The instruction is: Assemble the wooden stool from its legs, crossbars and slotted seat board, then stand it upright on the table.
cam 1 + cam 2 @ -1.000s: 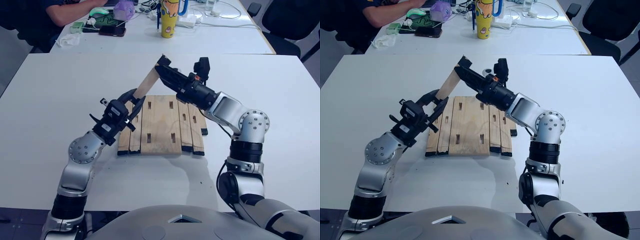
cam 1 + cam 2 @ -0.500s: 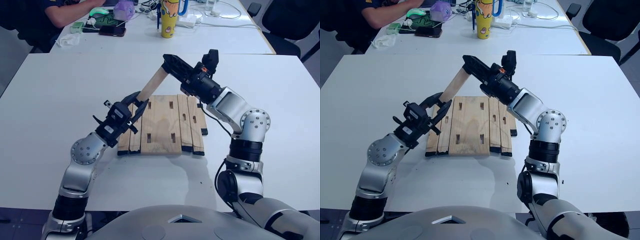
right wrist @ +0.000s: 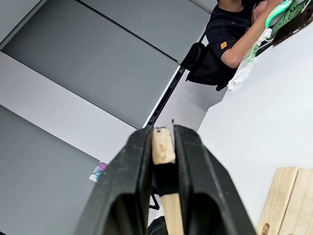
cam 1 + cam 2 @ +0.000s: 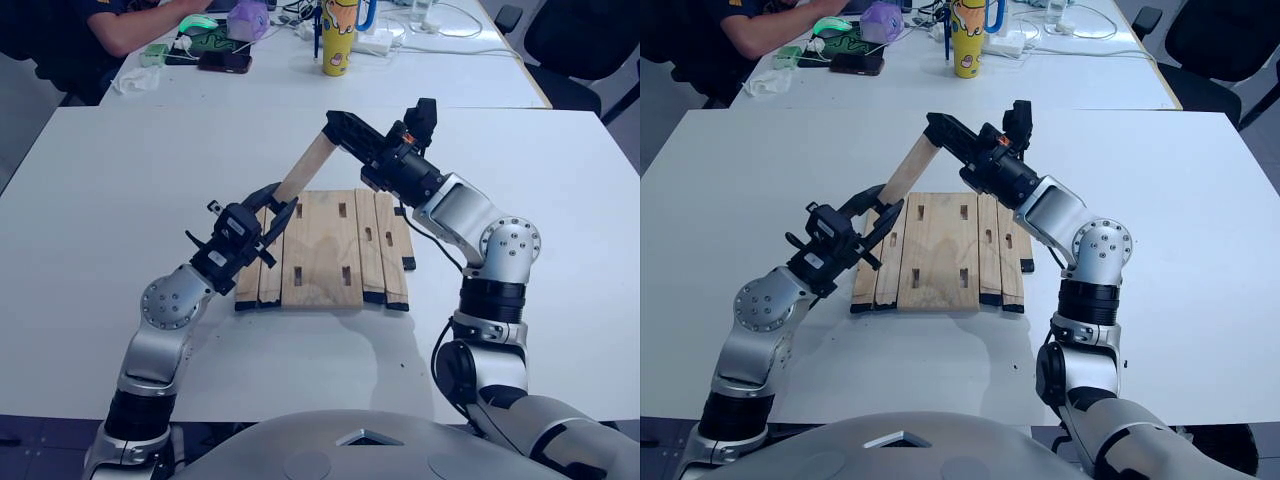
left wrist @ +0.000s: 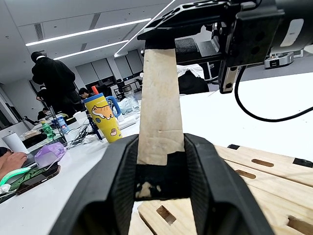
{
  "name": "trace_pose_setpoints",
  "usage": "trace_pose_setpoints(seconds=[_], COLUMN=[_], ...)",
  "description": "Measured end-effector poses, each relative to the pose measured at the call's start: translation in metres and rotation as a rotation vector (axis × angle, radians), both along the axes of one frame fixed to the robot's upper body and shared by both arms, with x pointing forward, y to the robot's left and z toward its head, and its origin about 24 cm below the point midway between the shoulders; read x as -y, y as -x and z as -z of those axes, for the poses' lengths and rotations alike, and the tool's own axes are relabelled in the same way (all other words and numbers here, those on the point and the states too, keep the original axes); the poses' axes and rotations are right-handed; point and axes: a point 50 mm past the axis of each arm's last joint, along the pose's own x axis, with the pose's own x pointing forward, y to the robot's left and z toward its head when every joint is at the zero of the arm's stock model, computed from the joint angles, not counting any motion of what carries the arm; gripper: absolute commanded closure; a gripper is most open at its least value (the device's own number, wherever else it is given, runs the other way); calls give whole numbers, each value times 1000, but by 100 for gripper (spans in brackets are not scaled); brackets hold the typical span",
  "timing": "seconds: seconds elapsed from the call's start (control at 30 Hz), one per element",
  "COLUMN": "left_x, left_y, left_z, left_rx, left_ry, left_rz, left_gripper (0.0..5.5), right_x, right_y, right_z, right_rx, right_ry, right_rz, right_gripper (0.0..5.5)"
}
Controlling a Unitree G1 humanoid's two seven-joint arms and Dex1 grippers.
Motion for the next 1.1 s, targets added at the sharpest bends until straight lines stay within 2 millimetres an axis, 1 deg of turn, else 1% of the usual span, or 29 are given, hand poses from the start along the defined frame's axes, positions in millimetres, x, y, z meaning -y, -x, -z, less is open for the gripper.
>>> trace_pose_setpoints(seconds=[0.1,0.23,0.33,0.37,0.43,0.47,0.53,0.6,0.67,0.77,0.83,0.9,0.97,1.1], left_x=[-1,-3,-9,-14,-20,-25,-37,-45,-50,-57,-60,-64,-67,-68], left_y=[0,-1,-2,-2,-3,-5,-7,-9,-10,-10,-11,-11,-11,-10], left_z=[1,2,2,3,5,8,12,15,19,24,27,30,33,35], left_rx=[-9,-18,-26,-34,-56,-75,-111,-136,-154,-180,-191,-209,-227,-248], left_ry=[-2,-2,-1,2,20,40,75,115,151,183,203,220,243,271], left_rz=[-10,-26,-61,-90,-128,-165,-251,-322,-382,-463,-503,-543,-580,-605], left_gripper=[319,315,315,315,340,351,382,410,438,482,511,546,549,550], right_x=[1,8,21,33,49,59,75,81,78,74,73,68,61,52], right_y=[-1,-4,-12,-16,-20,-19,-14,-5,5,19,24,27,28,33], right_z=[0,0,2,4,6,7,8,7,9,23,32,42,49,55], right_rx=[7,14,11,12,32,49,76,104,123,113,86,41,8,-27], right_ry=[0,26,84,149,250,318,410,462,504,595,633,644,643,632], right_rz=[9,60,195,283,408,491,597,641,642,639,649,660,665,679], right_gripper=[506,506,506,506,506,506,506,506,506,506,506,506,506,506])
